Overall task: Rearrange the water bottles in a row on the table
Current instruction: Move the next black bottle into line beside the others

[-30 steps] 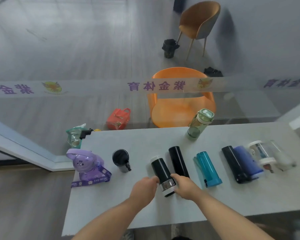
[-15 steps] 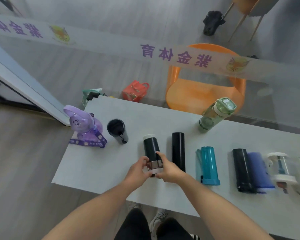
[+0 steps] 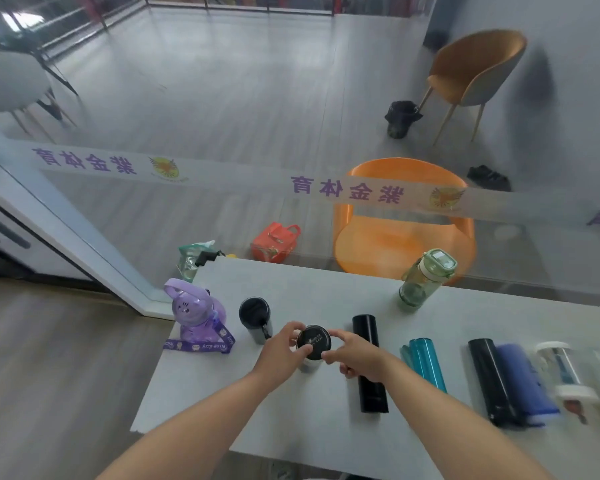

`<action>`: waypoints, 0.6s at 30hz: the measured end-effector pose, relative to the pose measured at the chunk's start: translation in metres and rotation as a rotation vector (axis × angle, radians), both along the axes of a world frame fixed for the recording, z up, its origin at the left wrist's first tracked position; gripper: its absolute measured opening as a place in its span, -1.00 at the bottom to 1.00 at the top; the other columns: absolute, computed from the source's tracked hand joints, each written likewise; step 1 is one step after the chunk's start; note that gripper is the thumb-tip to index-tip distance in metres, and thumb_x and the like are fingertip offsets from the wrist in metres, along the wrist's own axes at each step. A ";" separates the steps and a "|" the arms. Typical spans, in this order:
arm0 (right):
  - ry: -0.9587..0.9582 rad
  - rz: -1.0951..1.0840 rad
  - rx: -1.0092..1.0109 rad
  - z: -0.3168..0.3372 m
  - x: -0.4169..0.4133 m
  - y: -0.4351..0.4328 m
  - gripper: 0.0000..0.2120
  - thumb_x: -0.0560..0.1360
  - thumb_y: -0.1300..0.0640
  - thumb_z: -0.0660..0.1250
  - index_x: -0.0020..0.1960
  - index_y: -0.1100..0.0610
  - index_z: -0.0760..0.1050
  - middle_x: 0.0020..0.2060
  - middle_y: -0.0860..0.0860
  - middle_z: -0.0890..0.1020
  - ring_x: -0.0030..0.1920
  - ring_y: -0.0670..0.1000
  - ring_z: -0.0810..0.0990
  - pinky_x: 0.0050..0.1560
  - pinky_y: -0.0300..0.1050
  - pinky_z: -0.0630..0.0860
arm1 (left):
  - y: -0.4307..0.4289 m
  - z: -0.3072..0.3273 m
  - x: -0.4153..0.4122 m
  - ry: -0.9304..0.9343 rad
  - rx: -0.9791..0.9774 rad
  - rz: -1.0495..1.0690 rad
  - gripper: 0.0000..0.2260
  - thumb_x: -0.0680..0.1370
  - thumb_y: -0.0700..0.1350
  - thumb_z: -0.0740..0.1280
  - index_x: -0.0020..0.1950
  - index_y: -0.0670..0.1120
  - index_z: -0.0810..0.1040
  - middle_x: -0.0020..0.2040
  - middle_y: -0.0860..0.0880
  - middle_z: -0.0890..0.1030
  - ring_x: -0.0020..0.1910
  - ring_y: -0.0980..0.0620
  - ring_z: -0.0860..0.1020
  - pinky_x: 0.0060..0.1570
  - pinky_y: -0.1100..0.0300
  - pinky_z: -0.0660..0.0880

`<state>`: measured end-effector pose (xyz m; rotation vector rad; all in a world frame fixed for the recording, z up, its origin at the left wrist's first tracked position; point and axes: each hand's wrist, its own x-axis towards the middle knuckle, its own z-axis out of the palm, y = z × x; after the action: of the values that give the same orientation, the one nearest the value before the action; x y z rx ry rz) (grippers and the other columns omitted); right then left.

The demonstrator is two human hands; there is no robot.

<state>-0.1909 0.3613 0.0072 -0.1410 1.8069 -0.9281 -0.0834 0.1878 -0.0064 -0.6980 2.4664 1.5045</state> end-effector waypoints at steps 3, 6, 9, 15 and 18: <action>0.066 -0.050 -0.006 0.000 -0.002 -0.010 -0.37 0.49 0.01 0.43 0.51 -0.08 0.29 -0.08 0.06 0.66 -0.34 -0.03 0.54 -0.31 -0.18 0.50 | -0.008 0.001 -0.010 0.026 -0.113 -0.029 -0.77 0.54 -0.01 0.37 0.18 0.14 0.49 0.09 0.09 0.60 0.06 0.13 0.56 0.05 0.21 0.47; 0.098 -0.052 -0.010 0.001 0.002 -0.016 -0.40 0.54 0.06 0.40 0.52 -0.05 0.28 -0.05 0.07 0.64 -0.30 -0.01 0.57 -0.32 -0.20 0.52 | -0.010 -0.002 -0.013 0.086 -0.325 -0.120 -0.77 0.56 -0.04 0.31 0.21 0.05 0.51 0.15 0.05 0.55 0.13 0.06 0.50 0.15 0.14 0.46; 0.111 -0.046 -0.007 0.002 0.005 -0.016 -0.43 0.55 0.08 0.39 0.52 -0.04 0.29 0.01 0.07 0.63 -0.29 -0.01 0.58 -0.32 -0.21 0.53 | -0.007 -0.004 -0.009 0.098 -0.441 -0.188 -0.76 0.56 -0.03 0.28 0.22 0.02 0.50 0.21 0.02 0.51 0.21 -0.02 0.43 0.17 0.05 0.46; 0.214 -0.159 0.032 0.000 0.001 0.008 -0.55 0.58 0.08 0.34 0.45 0.07 0.38 0.06 0.10 0.59 -0.30 0.00 0.56 -0.31 -0.19 0.52 | 0.008 -0.001 -0.009 0.496 -0.651 -0.355 -0.89 0.53 -0.19 0.32 0.03 -0.06 0.56 0.08 0.00 0.56 0.07 -0.04 0.49 0.04 0.08 0.49; 0.262 -0.224 0.097 -0.006 0.002 0.039 -0.65 0.60 0.08 0.32 0.36 0.10 0.46 0.01 0.07 0.62 -0.27 0.00 0.59 -0.30 -0.21 0.54 | 0.033 -0.002 -0.010 0.539 -0.594 -0.562 -0.89 0.54 -0.18 0.31 0.04 -0.04 0.53 -0.06 0.00 0.58 -0.15 -0.02 0.54 -0.22 0.13 0.49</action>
<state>-0.1890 0.4005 0.0010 0.0027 2.1397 -1.0122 -0.0934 0.2211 -0.0081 0.4046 3.1538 0.8119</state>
